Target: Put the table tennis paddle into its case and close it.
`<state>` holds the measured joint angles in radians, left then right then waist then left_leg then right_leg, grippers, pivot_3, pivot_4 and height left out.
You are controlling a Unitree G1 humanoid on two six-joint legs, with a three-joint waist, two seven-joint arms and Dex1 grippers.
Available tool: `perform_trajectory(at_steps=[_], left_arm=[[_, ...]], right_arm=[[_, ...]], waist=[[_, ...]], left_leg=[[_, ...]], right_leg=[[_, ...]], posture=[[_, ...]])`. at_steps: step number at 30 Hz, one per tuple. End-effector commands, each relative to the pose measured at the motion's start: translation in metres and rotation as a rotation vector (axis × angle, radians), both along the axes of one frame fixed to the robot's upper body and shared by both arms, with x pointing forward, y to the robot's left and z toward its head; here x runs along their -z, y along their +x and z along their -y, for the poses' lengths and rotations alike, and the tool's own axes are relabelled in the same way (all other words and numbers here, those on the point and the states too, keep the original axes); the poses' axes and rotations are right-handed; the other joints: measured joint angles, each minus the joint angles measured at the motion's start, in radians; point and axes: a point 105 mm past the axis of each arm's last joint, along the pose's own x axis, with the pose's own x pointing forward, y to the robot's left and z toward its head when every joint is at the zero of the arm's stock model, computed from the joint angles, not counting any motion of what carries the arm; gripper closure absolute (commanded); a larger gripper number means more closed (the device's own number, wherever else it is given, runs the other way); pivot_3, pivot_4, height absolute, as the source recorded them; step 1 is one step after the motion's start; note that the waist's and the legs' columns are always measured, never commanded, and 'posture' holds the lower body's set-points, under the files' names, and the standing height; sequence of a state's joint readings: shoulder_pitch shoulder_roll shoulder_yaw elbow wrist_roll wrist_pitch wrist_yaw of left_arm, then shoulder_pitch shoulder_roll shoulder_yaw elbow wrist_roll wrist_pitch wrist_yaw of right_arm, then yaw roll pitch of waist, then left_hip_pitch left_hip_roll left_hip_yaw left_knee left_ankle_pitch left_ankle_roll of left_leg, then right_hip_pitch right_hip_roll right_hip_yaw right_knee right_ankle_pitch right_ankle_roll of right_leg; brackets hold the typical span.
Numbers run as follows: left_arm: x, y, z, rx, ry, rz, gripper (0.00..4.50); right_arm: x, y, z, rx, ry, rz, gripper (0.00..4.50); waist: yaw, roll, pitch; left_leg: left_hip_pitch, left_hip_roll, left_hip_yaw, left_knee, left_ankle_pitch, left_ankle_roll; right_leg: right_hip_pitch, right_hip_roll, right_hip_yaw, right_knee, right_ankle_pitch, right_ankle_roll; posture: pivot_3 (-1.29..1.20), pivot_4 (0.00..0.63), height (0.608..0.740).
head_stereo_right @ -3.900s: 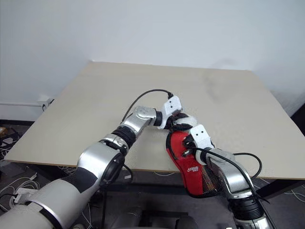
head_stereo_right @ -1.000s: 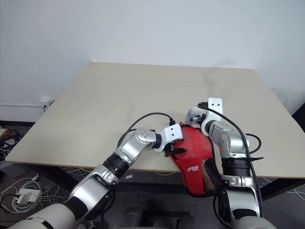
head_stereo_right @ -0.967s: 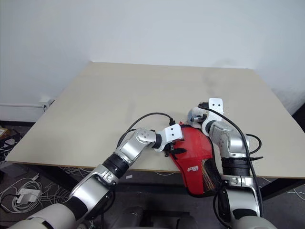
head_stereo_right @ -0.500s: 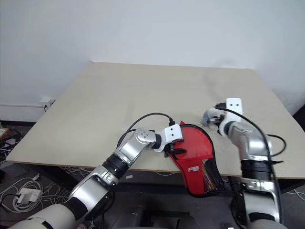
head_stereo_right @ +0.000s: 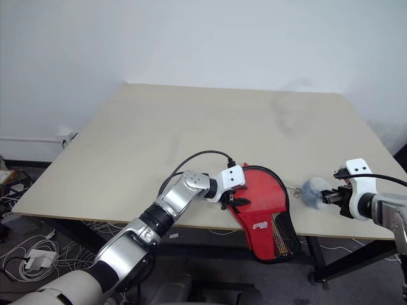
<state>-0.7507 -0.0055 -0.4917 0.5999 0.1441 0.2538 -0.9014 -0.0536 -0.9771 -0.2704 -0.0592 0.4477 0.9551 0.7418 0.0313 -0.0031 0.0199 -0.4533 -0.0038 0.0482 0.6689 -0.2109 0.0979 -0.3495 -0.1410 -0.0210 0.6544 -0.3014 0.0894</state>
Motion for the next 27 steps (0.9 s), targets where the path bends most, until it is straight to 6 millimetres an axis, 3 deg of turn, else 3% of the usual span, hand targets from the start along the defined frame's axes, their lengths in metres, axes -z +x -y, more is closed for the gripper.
perform_trajectory(at_steps=[1, 9, 19, 27], left_arm=[[0.023, -0.004, -0.010, -0.010, 0.082, -0.051, 2.15], [0.023, -0.002, -0.007, -0.018, 0.069, -0.062, 2.15], [0.023, -0.003, -0.003, -0.012, 0.066, -0.073, 2.15], [0.024, -0.004, -0.001, -0.014, 0.063, -0.077, 2.15]], right_arm=[[-0.003, -0.017, 0.016, -0.072, -0.137, -0.024, 4.46], [0.004, -0.059, -0.006, -0.318, -0.131, -0.109, 4.46], [0.005, -0.082, -0.028, -0.504, -0.094, -0.127, 4.46], [0.026, -0.118, -0.027, -0.597, -0.117, -0.249, 4.46]], waist=[[0.012, 0.000, 0.000], [0.025, 0.001, -0.001], [0.026, 0.002, -0.003], [0.038, 0.001, -0.003]], left_leg=[[0.000, 0.000, 0.000, 0.001, 0.000, 0.000], [0.000, 0.000, -0.002, 0.005, -0.005, -0.001], [0.000, 0.000, -0.005, 0.005, -0.006, -0.001], [0.000, 0.000, -0.006, 0.006, -0.007, 0.000]], right_leg=[[0.000, 0.000, 0.000, 0.000, 0.000, 0.000], [0.005, -0.001, -0.003, -0.004, 0.000, 0.000], [0.011, 0.000, -0.007, -0.011, 0.000, 0.000], [0.012, -0.001, -0.008, -0.012, 0.000, 0.000]], posture=[[0.00, 0.000, 0.715], [0.00, 0.000, 0.715], [0.00, 0.000, 0.715], [0.00, 0.000, 0.715]])
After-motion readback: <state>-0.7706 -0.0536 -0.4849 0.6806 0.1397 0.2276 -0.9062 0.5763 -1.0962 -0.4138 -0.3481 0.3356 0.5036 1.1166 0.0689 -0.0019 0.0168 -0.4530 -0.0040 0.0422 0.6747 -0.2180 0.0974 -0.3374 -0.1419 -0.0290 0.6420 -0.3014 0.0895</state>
